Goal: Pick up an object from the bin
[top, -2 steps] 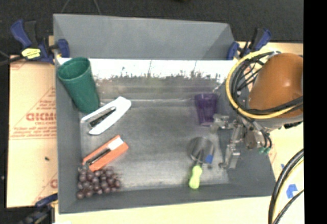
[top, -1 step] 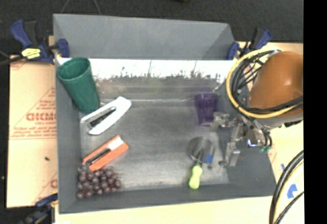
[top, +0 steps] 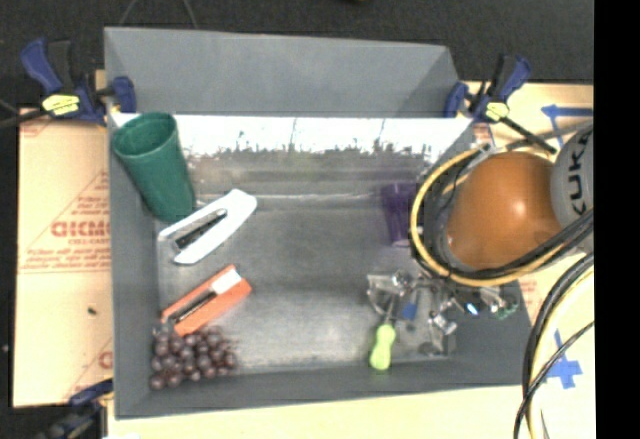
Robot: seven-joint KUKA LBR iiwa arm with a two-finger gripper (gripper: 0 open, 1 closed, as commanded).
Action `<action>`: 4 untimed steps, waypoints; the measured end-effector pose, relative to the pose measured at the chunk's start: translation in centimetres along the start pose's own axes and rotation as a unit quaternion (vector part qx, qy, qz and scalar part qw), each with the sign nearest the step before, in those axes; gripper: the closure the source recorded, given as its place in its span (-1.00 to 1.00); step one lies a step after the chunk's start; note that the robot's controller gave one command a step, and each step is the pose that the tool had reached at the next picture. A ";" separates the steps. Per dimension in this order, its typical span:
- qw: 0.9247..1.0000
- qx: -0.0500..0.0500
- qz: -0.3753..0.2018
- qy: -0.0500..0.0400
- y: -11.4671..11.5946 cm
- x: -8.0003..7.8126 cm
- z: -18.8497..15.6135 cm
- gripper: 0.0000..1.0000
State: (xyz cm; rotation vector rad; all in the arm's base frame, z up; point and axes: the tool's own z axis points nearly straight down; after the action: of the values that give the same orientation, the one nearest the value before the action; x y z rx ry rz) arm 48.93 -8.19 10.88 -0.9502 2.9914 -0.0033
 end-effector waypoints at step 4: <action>0.894 0.001 -0.448 -0.002 1.3 -3.8 3.8 1.00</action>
Offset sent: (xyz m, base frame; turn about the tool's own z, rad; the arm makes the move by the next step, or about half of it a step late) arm -0.0114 0.0509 0.0036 -0.2935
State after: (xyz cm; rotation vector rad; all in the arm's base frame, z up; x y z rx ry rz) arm 51.28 -4.91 7.05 -2.1872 2.2476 -0.0053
